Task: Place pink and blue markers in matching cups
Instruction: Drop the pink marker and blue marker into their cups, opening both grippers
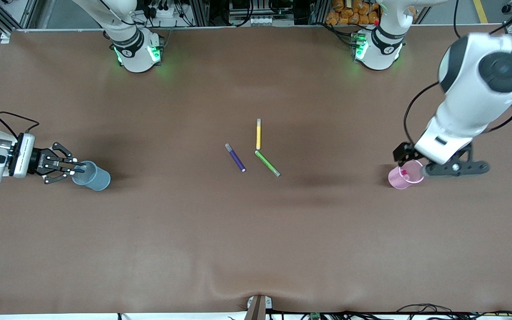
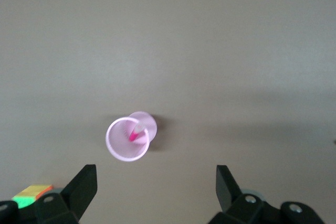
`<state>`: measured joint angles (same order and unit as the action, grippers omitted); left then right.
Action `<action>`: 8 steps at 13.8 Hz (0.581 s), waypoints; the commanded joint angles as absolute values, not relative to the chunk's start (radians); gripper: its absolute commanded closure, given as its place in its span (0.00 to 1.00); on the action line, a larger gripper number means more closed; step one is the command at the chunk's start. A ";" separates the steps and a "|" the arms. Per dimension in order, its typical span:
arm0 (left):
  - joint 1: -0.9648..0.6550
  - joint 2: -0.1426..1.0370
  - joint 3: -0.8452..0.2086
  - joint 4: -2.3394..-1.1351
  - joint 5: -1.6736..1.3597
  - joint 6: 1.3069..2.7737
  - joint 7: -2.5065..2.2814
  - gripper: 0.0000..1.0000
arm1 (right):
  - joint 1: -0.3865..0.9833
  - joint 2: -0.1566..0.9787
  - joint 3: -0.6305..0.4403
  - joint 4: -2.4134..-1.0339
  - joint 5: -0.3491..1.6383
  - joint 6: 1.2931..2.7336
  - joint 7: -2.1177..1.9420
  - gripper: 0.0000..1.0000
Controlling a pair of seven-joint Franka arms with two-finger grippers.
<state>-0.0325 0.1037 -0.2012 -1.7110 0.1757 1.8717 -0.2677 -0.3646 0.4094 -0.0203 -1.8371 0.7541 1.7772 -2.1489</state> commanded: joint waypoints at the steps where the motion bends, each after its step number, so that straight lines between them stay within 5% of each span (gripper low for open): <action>1: -0.045 0.042 -0.173 -1.671 0.140 1.755 -0.195 0.00 | -0.380 0.428 -0.005 -1.807 0.742 1.758 -2.141 0.00; 8: -0.048 -0.103 -0.054 -1.667 0.015 1.588 -0.018 0.00 | -0.354 0.405 -0.002 -1.792 0.733 1.738 -1.952 0.00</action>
